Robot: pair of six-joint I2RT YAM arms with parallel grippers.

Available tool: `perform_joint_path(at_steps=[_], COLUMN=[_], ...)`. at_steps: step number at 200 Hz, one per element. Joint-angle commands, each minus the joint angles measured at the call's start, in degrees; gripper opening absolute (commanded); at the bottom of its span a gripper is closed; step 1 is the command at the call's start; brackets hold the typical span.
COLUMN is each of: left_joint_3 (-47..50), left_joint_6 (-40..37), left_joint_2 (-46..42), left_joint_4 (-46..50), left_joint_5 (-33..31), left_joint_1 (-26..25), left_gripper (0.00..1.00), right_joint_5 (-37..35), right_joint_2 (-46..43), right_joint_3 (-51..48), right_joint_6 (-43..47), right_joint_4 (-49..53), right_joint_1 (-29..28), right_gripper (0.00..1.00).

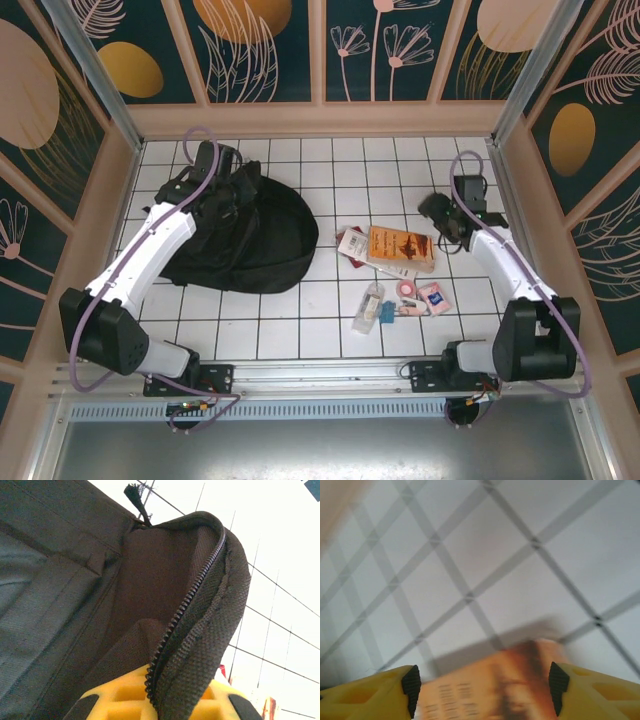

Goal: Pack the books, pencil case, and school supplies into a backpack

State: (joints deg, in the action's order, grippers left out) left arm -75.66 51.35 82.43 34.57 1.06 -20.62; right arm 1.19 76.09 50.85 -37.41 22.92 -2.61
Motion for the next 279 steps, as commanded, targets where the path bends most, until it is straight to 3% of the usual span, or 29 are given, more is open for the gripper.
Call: perform_joint_path(at_steps=[1, 13, 38, 89, 163, 263, 279], left_joint_3=[0.24, 0.46, 1.36, 2.79, 4.50, 6.40, 6.40], left_joint_6=[-0.07, -0.03, 0.22, -0.45, 0.51, 0.68, 0.61], left_joint_2=[0.44, 0.74, 1.06, 0.67, 0.80, 0.33, 0.32], left_joint_4=[-6.25, -6.96, -7.97, -8.64, -9.95, -10.13, -9.89], left_joint_5=[3.08, 4.00, 5.31, 5.10, 6.74, 7.21, 7.07], left_joint_1=[0.14, 0.10, 0.14, 0.14, 0.14, 0.14, 0.14], left_gripper=[0.00, 0.00, 0.00, 0.00, 0.00, 0.00, 0.00], right_joint_5=[-1.81, -0.78, 8.29, 19.49, 27.43, 45.42, 43.28], right_joint_2=[2.54, 5.65, 11.25, 16.83, 17.53, 14.43, 14.72], right_joint_3=[-2.41, -2.42, -3.24, -5.96, -1.60, -6.86, -6.78], right_joint_6=[0.81, 2.24, 5.49, 8.70, 9.47, -1.32, -0.43], right_joint_4=[0.64, -0.13, -3.84, -9.61, -15.93, -32.51, -30.79], right_joint_1=[1.74, 2.47, 2.06, 1.67, -9.61, -8.74, -8.65], right_gripper=[0.77, 0.77, 0.77, 0.77, 0.73, 0.72, 0.71])
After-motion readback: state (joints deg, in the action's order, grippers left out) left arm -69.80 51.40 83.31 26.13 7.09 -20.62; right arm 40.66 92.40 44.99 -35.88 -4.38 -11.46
